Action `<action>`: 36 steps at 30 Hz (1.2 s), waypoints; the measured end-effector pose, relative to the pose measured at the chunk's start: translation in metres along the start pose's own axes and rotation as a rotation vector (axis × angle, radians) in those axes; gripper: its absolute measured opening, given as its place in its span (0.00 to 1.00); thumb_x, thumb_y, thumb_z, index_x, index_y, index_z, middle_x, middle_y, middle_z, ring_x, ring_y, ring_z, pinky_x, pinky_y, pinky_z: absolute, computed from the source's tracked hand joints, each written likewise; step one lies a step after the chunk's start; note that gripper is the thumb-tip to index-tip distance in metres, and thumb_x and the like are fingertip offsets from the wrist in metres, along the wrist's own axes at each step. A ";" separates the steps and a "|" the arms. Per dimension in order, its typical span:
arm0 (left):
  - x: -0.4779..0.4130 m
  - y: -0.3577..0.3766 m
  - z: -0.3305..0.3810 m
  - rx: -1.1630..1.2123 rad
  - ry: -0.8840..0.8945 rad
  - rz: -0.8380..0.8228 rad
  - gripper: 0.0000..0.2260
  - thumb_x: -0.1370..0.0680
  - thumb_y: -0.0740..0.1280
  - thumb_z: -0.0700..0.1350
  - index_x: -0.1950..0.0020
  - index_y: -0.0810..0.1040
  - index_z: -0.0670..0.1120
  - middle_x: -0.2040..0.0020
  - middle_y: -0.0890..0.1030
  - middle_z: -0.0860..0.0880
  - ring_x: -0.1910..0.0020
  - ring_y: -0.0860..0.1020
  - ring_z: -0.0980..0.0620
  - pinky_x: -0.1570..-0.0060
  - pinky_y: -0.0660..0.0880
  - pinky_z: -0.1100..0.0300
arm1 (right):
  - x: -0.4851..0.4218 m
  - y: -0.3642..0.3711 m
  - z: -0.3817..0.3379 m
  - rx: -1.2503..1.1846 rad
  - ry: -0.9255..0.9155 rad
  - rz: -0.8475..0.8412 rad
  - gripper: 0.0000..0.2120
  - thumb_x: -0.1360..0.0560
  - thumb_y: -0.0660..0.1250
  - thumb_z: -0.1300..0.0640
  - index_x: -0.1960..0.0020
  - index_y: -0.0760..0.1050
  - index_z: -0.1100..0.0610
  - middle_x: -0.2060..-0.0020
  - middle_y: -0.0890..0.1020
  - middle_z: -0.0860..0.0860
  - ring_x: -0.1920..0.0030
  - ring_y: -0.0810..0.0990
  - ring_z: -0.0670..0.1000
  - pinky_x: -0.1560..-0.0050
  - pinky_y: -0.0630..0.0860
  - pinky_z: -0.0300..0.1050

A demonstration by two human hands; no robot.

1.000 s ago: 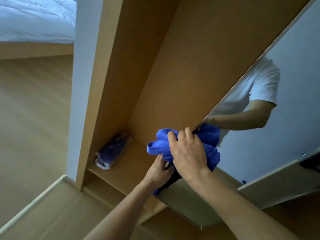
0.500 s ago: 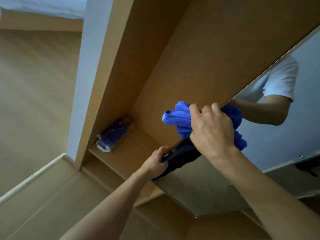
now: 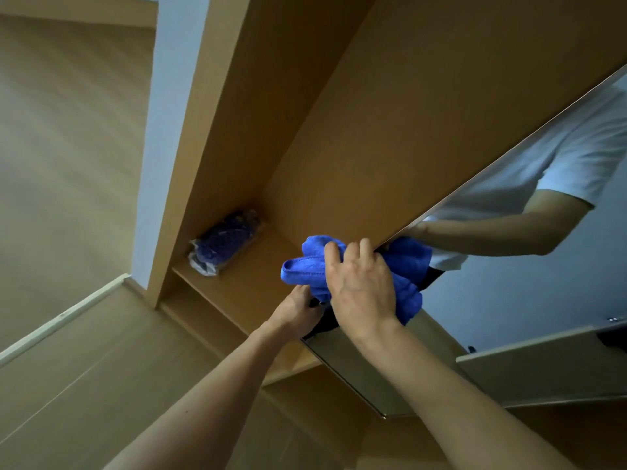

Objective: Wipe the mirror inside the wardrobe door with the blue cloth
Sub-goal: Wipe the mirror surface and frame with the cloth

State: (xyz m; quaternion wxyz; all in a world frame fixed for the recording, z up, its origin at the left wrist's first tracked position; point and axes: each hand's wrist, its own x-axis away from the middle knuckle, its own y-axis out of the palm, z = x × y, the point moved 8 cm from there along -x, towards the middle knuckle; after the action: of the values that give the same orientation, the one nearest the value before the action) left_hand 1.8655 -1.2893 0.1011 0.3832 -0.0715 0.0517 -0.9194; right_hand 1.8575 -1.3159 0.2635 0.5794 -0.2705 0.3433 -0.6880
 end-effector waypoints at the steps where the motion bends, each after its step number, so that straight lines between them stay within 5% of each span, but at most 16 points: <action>1: -0.001 0.002 -0.003 -0.004 -0.019 -0.017 0.10 0.21 0.64 0.36 0.48 0.71 0.50 0.54 0.76 0.52 0.54 0.76 0.49 0.56 0.74 0.58 | 0.000 0.004 -0.003 -0.001 -0.007 -0.009 0.23 0.25 0.68 0.57 0.33 0.66 0.60 0.49 0.79 0.59 0.48 0.73 0.56 0.48 0.75 0.50; 3: -0.003 0.005 -0.008 -0.005 -0.033 -0.031 0.10 0.22 0.64 0.34 0.47 0.71 0.48 0.50 0.76 0.47 0.55 0.75 0.49 0.53 0.75 0.51 | -0.002 0.011 -0.006 -0.009 -0.016 -0.011 0.24 0.25 0.69 0.56 0.32 0.66 0.60 0.49 0.79 0.59 0.48 0.73 0.56 0.47 0.75 0.50; 6: -0.008 0.007 -0.017 -0.022 -0.045 -0.037 0.10 0.21 0.64 0.35 0.48 0.69 0.50 0.48 0.74 0.43 0.59 0.72 0.54 0.56 0.72 0.56 | -0.003 0.014 -0.006 -0.013 -0.036 0.011 0.25 0.25 0.69 0.56 0.32 0.65 0.59 0.48 0.79 0.59 0.47 0.73 0.57 0.46 0.75 0.50; 11: -0.005 0.011 -0.044 -0.065 -0.106 -0.084 0.27 0.23 0.63 0.34 0.26 0.66 0.50 0.34 0.72 0.46 0.39 0.74 0.46 0.43 0.74 0.54 | 0.001 0.000 0.004 -0.034 -0.072 0.057 0.20 0.24 0.65 0.58 0.34 0.65 0.57 0.48 0.79 0.58 0.46 0.73 0.57 0.48 0.73 0.50; 15: 0.000 0.012 -0.057 -0.070 -0.155 -0.054 0.30 0.22 0.65 0.37 0.22 0.62 0.52 0.27 0.69 0.45 0.32 0.72 0.46 0.37 0.73 0.54 | 0.001 -0.037 0.027 0.011 -0.021 0.152 0.19 0.26 0.65 0.60 0.36 0.69 0.57 0.51 0.80 0.58 0.48 0.75 0.58 0.60 0.65 0.48; 18: 0.001 0.012 -0.062 -0.045 -0.187 -0.040 0.29 0.22 0.64 0.40 0.23 0.62 0.56 0.29 0.73 0.49 0.38 0.76 0.48 0.44 0.76 0.56 | 0.001 -0.056 0.044 0.021 0.028 0.212 0.19 0.28 0.67 0.60 0.38 0.70 0.58 0.53 0.81 0.60 0.49 0.76 0.60 0.63 0.64 0.49; 23: 0.000 0.017 -0.068 -0.037 -0.150 -0.003 0.29 0.23 0.64 0.37 0.24 0.63 0.54 0.30 0.73 0.47 0.36 0.75 0.47 0.43 0.75 0.56 | 0.008 -0.040 0.034 0.020 0.001 0.224 0.18 0.27 0.69 0.57 0.39 0.69 0.58 0.51 0.80 0.61 0.47 0.75 0.60 0.60 0.64 0.50; 27: 0.005 0.020 -0.074 -0.008 -0.097 0.035 0.31 0.24 0.65 0.34 0.22 0.63 0.49 0.26 0.70 0.45 0.27 0.69 0.49 0.30 0.70 0.51 | 0.012 -0.006 0.008 -0.025 -0.027 0.237 0.22 0.26 0.69 0.54 0.36 0.68 0.58 0.48 0.80 0.60 0.44 0.75 0.59 0.55 0.71 0.50; 29: 0.004 0.018 -0.077 -0.021 -0.037 0.054 0.29 0.24 0.66 0.34 0.25 0.67 0.49 0.29 0.73 0.49 0.31 0.71 0.59 0.34 0.71 0.60 | 0.013 0.020 -0.013 -0.047 -0.054 0.238 0.23 0.26 0.68 0.54 0.34 0.67 0.58 0.47 0.80 0.59 0.43 0.74 0.59 0.53 0.71 0.49; 31: 0.005 0.013 -0.079 0.006 0.020 0.073 0.21 0.23 0.68 0.36 0.36 0.72 0.56 0.41 0.77 0.59 0.45 0.74 0.72 0.49 0.70 0.76 | 0.014 0.044 -0.031 -0.065 -0.066 0.238 0.23 0.25 0.67 0.54 0.32 0.66 0.59 0.46 0.80 0.60 0.43 0.74 0.58 0.52 0.72 0.49; 33: 0.008 0.013 -0.082 0.028 0.027 0.069 0.17 0.21 0.68 0.37 0.44 0.72 0.59 0.48 0.76 0.64 0.48 0.77 0.63 0.55 0.70 0.77 | 0.015 0.062 -0.043 -0.076 -0.059 0.234 0.23 0.24 0.66 0.55 0.31 0.67 0.59 0.46 0.79 0.60 0.43 0.74 0.59 0.50 0.73 0.50; 36: 0.006 0.020 -0.096 0.099 0.035 0.086 0.12 0.21 0.65 0.33 0.43 0.75 0.47 0.42 0.81 0.46 0.39 0.75 0.44 0.51 0.72 0.68 | 0.016 0.085 -0.057 -0.078 -0.070 0.231 0.22 0.24 0.65 0.56 0.32 0.67 0.59 0.46 0.79 0.60 0.44 0.73 0.58 0.50 0.72 0.50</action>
State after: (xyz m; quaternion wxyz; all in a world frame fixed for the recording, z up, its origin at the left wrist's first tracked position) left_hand 1.8592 -1.3035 0.0045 0.4247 -0.0341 0.0157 -0.9046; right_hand 1.8629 -1.3306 0.1613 0.6554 -0.2752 0.3782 -0.5929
